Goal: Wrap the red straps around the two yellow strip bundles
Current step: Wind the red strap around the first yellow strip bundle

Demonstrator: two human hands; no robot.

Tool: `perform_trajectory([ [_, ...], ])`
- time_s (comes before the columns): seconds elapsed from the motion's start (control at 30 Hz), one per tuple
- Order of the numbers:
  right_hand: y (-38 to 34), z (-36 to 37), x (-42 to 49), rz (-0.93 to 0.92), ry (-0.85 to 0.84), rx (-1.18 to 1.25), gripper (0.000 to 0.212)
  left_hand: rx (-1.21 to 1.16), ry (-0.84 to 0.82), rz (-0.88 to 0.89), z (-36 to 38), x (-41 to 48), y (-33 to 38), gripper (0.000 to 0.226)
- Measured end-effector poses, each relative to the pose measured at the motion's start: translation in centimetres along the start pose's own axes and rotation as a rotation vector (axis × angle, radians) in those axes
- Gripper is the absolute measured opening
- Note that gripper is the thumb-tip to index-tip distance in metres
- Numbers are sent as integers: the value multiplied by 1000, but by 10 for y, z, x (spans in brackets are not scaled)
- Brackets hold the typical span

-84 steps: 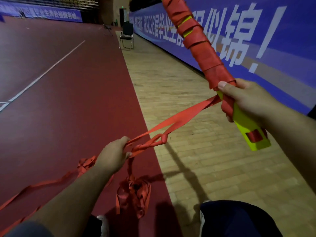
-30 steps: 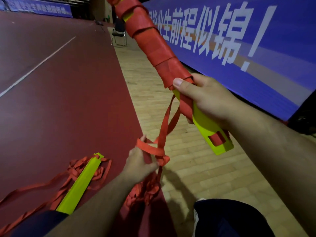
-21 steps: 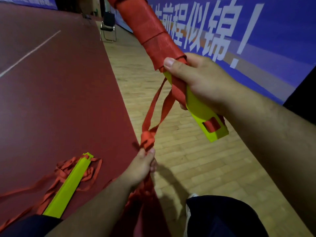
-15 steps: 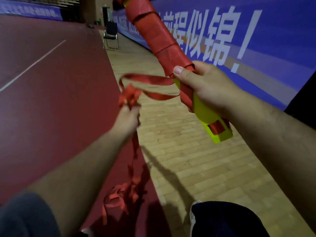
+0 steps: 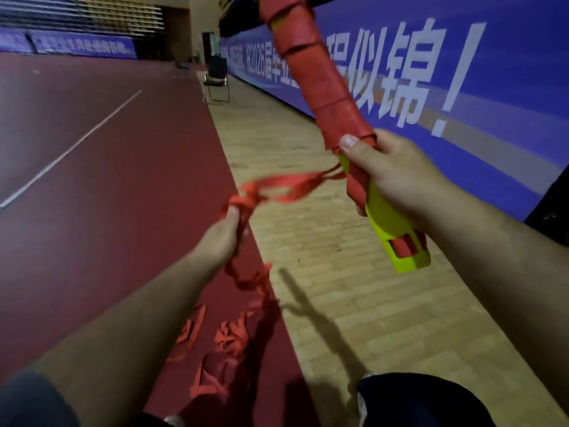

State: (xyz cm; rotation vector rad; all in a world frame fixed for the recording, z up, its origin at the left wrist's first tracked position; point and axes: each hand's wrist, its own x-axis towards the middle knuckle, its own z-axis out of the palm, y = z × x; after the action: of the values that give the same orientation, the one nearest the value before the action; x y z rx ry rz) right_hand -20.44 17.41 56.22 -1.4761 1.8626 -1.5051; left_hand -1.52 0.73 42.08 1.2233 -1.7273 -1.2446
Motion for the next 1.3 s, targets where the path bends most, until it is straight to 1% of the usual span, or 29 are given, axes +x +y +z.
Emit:
perform_trajectory([
  [0.07, 12, 1, -2, 35, -37, -38, 17, 108, -68, -27, -2, -4, -52, 53],
  [0.1, 17, 2, -3, 49, -52, -48, 16, 107, -102, -33, -2, -5, -69, 45],
  [0.17, 23, 7, -4, 72, -75, -49, 16, 99, -142, -42, -4, -3, -89, 30],
  [0.23, 26, 10, -4, 86, -85, -52, 20, 85, -109, -12, -6, 3, -91, 19],
  [0.27, 25, 11, -4, 83, -83, -64, 22, 54, -67, 19, -8, 8, -84, 18],
  [0.33, 25, 12, -1, 73, -77, -77, 22, -104, 0, 89, -15, 18, -54, 30],
  [0.43, 22, 12, 0, 62, -58, -63, 21, -413, 168, 340, -35, 17, 15, 43],
  [0.47, 22, 13, 0, 64, -52, -50, 21, -489, 216, 404, -42, 12, 33, 43],
  [0.5, 20, 14, -1, 65, -48, -33, 21, -566, 217, 429, -45, 6, 46, 40],
  [0.53, 20, 15, -1, 71, -44, -19, 21, -617, 163, 378, -43, -1, 50, 34],
  [0.57, 21, 16, -2, 80, -41, -3, 21, -670, 40, 248, -39, -8, 49, 28],
  [0.6, 21, 17, -3, 87, -47, 3, 21, -683, -111, 51, -33, -14, 39, 37],
  [0.63, 22, 18, -3, 89, -52, -5, 22, -675, -279, -147, -28, -18, 26, 60],
  [0.67, 23, 19, -3, 91, -53, -27, 23, -665, -425, -288, -25, -21, 11, 81],
  [0.7, 25, 19, -4, 97, -51, -47, 24, -662, -535, -372, -22, -21, -4, 93],
  [0.73, 27, 19, -4, 106, -52, -71, 24, -644, -615, -415, -20, -23, -15, 97],
  [0.77, 29, 19, -4, 110, -53, -100, 24, -619, -654, -428, -17, -26, -23, 93],
  [0.8, 30, 19, -5, 112, -58, -132, 24, -580, -657, -402, -13, -31, -29, 84],
  [0.83, 30, 19, -6, 110, -65, -151, 24, -508, -629, -332, -10, -35, -34, 73],
  [0.9, 30, 19, -6, 115, -74, -151, 25, -257, -519, -60, -4, -41, -48, 51],
  [0.93, 29, 19, -6, 121, -76, -140, 24, -115, -483, 101, -2, -43, -57, 40],
  [0.97, 29, 19, -5, 126, -77, -126, 22, -9, -480, 221, 0, -43, -65, 30],
  [1.0, 28, 19, -4, 128, -75, -108, 20, 61, -489, 256, 1, -44, -74, 23],
  [1.03, 28, 19, -2, 124, -67, -89, 20, 66, -504, 233, 2, -46, -84, 20],
  [1.07, 26, 19, -1, 119, -57, -73, 20, 35, -531, 189, 3, -50, -92, 26],
  [1.13, 22, 17, 0, 109, -38, -34, 19, -20, -499, 82, 5, -57, -109, 59],
  [1.17, 19, 17, 1, 107, -32, -19, 19, -41, -446, 18, 6, -60, -118, 65],
  [1.23, 15, 15, 3, 99, -19, 2, 18, -126, -338, -95, 7, -62, -133, 51],
  [1.3, 12, 12, 4, 92, -11, 13, 16, -257, -206, -159, 9, -60, -141, 39],
])
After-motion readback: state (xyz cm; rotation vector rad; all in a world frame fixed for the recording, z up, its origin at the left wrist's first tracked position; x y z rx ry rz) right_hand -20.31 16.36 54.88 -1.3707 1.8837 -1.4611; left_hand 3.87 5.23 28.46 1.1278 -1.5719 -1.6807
